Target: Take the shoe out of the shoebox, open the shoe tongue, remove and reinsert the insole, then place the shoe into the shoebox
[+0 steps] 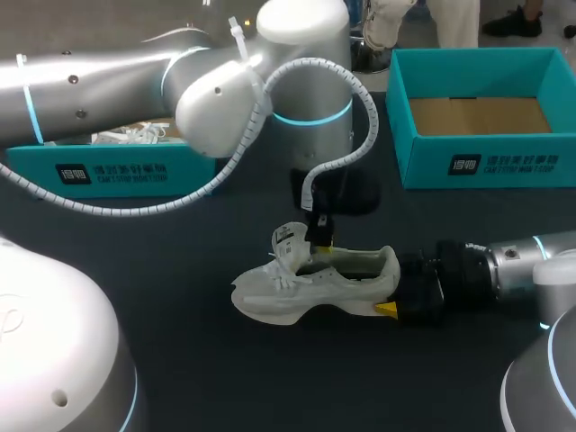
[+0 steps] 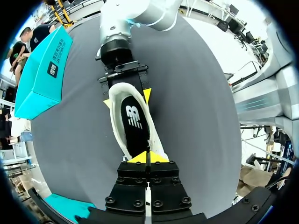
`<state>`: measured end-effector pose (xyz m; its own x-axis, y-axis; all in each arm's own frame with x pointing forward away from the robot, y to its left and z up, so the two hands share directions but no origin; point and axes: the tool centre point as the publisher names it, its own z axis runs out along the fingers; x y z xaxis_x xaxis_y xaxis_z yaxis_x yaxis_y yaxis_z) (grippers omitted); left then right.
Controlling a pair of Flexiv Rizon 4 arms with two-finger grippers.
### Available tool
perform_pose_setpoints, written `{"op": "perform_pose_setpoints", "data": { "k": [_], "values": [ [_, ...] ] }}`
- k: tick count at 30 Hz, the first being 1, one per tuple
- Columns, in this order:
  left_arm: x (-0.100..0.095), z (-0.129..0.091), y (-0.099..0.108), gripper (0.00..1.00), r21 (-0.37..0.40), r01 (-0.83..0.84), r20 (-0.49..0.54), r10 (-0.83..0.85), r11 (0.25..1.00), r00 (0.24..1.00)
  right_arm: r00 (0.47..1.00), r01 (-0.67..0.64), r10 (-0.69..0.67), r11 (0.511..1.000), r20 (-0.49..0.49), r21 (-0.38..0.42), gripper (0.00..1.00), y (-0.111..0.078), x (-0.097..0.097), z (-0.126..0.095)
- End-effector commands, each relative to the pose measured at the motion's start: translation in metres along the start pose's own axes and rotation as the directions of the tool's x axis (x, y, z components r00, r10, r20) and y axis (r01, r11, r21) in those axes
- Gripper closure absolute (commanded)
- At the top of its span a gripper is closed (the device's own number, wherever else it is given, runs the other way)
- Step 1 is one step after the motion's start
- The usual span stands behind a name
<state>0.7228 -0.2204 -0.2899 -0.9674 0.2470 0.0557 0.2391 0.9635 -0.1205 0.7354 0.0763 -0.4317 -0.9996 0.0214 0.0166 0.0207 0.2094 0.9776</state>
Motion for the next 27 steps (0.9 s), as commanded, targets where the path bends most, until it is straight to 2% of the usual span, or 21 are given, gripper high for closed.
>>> {"op": "perform_pose_setpoints", "data": {
  "k": [1,14,27],
  "values": [
    [-0.008,0.006,-0.006,1.0,-0.01,0.003,-0.004,-0.003,1.0,1.0,1.0,-0.001,0.001,1.0,0.0,0.001,1.0,-0.004,-0.001,0.002],
    [-0.02,0.039,-0.018,1.0,-0.011,0.035,0.033,-0.034,0.999,0.999,1.0,-0.001,0.001,1.0,0.0,0.001,1.0,-0.004,-0.001,0.002],
    [-0.012,0.057,-0.019,1.0,-0.025,0.037,0.042,-0.036,0.999,0.998,1.0,-0.001,0.001,1.0,0.0,0.001,1.0,-0.004,-0.001,0.002]
  ]
}}
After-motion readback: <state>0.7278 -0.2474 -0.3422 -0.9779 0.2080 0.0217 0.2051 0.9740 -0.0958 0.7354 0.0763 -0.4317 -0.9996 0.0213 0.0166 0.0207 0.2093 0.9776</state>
